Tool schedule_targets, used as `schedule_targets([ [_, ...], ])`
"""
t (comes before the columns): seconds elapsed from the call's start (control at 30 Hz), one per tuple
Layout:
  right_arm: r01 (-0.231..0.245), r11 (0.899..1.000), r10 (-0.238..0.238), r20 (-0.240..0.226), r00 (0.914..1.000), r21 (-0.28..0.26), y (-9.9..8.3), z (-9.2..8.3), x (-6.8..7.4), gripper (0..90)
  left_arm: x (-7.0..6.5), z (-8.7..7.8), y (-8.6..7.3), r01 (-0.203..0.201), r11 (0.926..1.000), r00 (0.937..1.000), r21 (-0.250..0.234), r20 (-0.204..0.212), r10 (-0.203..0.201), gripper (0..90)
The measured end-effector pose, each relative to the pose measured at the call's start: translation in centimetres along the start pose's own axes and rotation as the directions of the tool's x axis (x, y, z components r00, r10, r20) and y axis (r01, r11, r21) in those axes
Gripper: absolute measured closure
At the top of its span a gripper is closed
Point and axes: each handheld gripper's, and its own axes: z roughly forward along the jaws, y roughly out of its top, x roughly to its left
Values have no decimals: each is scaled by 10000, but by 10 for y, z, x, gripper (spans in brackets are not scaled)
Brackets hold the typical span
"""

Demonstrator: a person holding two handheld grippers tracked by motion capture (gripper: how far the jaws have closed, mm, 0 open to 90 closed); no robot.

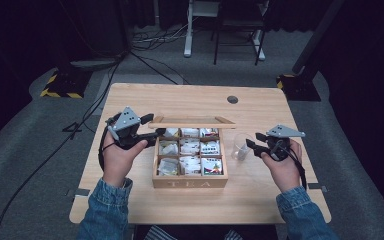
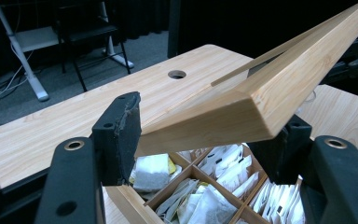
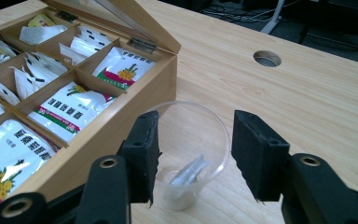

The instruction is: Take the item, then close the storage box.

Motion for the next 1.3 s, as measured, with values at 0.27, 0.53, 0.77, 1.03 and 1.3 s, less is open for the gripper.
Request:
schedule_targets([
  [0.27,-28,10000,26,281,9996,82,-9,-19,-8,505,-1,1,0,-34,10000,10000,59,-5,34,382],
  [0.53,-505,9981,496,251,9985,366,-30,-28,-19,504,-1,0,0,-40,10000,10000,88,-18,40,382],
  [0.77,-914,9943,913,41,9958,550,-48,-29,-22,494,-3,0,-2,-143,9998,9999,170,-87,145,381],
  [1.03,-1126,9884,1130,20,9936,1022,-68,-18,-26,399,-7,-2,-5,-295,9991,9995,313,-138,299,373],
  [1.3,-1125,9807,1212,-458,9916,1600,-91,-3,-33,269,-12,-3,-9,-389,9973,9986,630,-319,410,355],
])
